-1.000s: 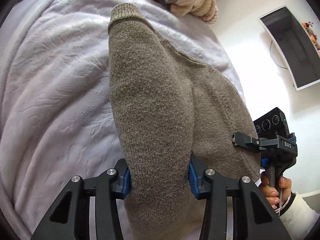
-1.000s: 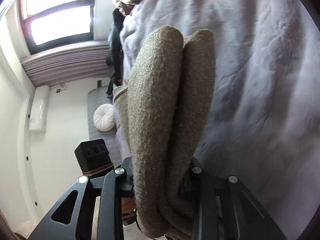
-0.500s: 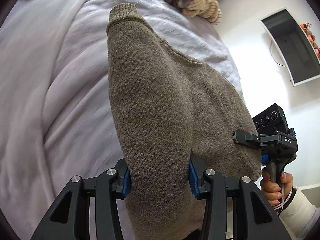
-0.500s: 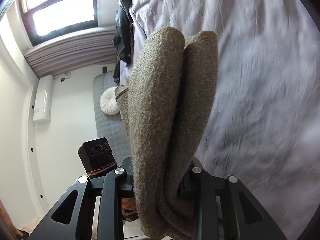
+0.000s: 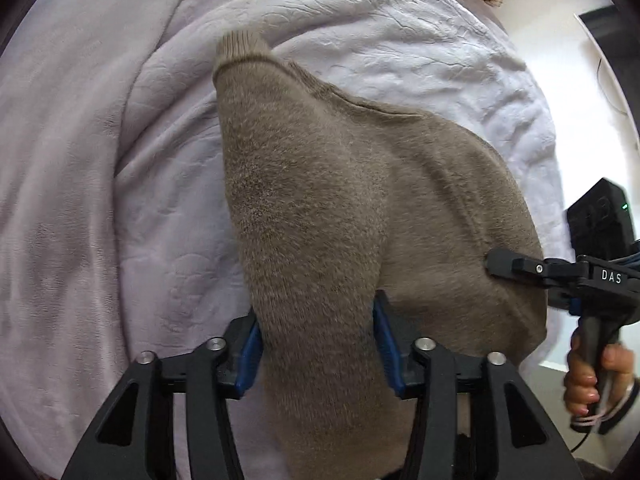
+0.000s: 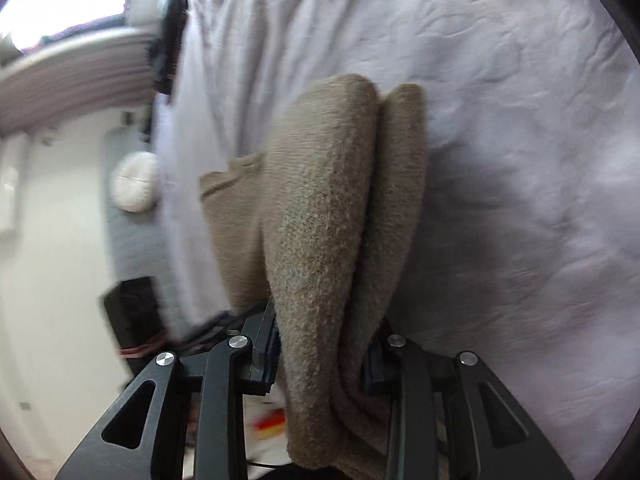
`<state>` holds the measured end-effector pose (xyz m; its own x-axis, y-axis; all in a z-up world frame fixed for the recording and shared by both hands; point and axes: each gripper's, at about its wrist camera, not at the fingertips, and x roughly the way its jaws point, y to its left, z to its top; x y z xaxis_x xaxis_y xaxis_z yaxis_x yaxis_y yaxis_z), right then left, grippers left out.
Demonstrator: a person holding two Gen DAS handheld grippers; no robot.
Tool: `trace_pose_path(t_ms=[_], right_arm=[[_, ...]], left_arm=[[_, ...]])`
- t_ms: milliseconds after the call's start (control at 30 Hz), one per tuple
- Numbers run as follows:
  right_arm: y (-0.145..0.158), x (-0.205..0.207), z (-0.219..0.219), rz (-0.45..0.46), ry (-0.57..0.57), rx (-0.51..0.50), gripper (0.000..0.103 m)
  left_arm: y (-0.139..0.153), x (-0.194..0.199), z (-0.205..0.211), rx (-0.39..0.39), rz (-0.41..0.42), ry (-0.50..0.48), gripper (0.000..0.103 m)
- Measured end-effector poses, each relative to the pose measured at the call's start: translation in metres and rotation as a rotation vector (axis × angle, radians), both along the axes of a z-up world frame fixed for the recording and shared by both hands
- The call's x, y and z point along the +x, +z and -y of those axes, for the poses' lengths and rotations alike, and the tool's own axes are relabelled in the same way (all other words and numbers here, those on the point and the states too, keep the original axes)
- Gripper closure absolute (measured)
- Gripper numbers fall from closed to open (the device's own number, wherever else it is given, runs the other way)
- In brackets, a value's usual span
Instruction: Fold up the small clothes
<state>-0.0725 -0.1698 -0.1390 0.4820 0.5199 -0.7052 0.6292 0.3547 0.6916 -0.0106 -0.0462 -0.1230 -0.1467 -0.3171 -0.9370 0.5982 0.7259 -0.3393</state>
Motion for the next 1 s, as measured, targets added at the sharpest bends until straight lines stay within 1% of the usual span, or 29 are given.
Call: trace_pose_path(t_ms=[33, 67, 167, 233, 267, 300, 333, 367, 400, 467, 500, 533, 567, 600, 667, 733, 800, 900, 1000], right_arm=[[0.004, 0.002, 0.002, -0.048, 0.031, -0.087, 0.053], [0.01, 0.005, 0.003, -0.097, 0.075, -0.187, 0.051], [0.022, 0.009, -0.001, -0.167, 0.185, -0.381, 0.048], [0.027, 0.005, -0.003, -0.198, 0.224, -0.457, 0.047], [0.03, 0.004, -0.003, -0.211, 0.232, -0.482, 0.047], [0.032, 0.0, -0.002, -0.222, 0.229, -0.501, 0.047], [0.035, -0.002, -0.001, -0.231, 0.218, -0.509, 0.047], [0.038, -0.006, 0.001, -0.242, 0.194, -0.507, 0.047], [0.034, -0.029, -0.002, -0.245, 0.176, -0.501, 0.047], [0.038, -0.038, 0.0, -0.241, 0.136, -0.475, 0.054], [0.039, -0.048, -0.008, -0.226, 0.123, -0.454, 0.065], [0.042, -0.051, -0.009, -0.21, 0.116, -0.438, 0.081], [0.047, -0.053, -0.012, -0.193, 0.117, -0.432, 0.087], [0.053, -0.053, -0.016, -0.172, 0.128, -0.434, 0.089], [0.063, -0.043, -0.032, -0.119, 0.168, -0.444, 0.089], [0.069, -0.034, -0.045, -0.098, 0.21, -0.462, 0.089], [0.069, -0.027, -0.056, -0.086, 0.249, -0.459, 0.089], [0.057, -0.02, -0.063, -0.108, 0.262, -0.438, 0.09], [0.038, -0.016, -0.061, -0.149, 0.265, -0.427, 0.09]], left_arm=[[0.0, 0.0, 0.0, 0.004, 0.017, 0.003, 0.047], [0.001, 0.001, 0.0, 0.006, 0.035, 0.006, 0.047], [0.008, 0.001, -0.005, 0.017, 0.106, 0.001, 0.047], [0.01, 0.002, -0.009, 0.027, 0.143, 0.002, 0.047], [0.012, 0.004, -0.013, 0.044, 0.172, 0.008, 0.047], [0.014, 0.005, -0.017, 0.079, 0.212, 0.018, 0.047], [0.016, 0.007, -0.025, 0.124, 0.256, 0.031, 0.047], [0.018, 0.009, -0.03, 0.152, 0.278, 0.041, 0.047], [0.019, 0.011, -0.035, 0.163, 0.282, 0.055, 0.047], [0.022, 0.015, -0.047, 0.134, 0.237, 0.094, 0.047], [0.024, 0.015, -0.051, 0.118, 0.22, 0.106, 0.047], [0.029, 0.012, -0.054, 0.099, 0.214, 0.107, 0.047], [0.033, 0.008, -0.054, 0.083, 0.215, 0.094, 0.047], [0.037, 0.004, -0.054, 0.067, 0.214, 0.075, 0.047], [0.044, -0.01, -0.045, 0.025, 0.199, 0.028, 0.047], [0.047, -0.023, -0.035, -0.02, 0.169, -0.02, 0.047], [0.047, -0.037, -0.025, -0.049, 0.134, -0.071, 0.047], [0.039, -0.052, -0.013, -0.035, 0.129, -0.123, 0.047], [0.021, -0.052, -0.009, 0.023, 0.112, -0.107, 0.047]])
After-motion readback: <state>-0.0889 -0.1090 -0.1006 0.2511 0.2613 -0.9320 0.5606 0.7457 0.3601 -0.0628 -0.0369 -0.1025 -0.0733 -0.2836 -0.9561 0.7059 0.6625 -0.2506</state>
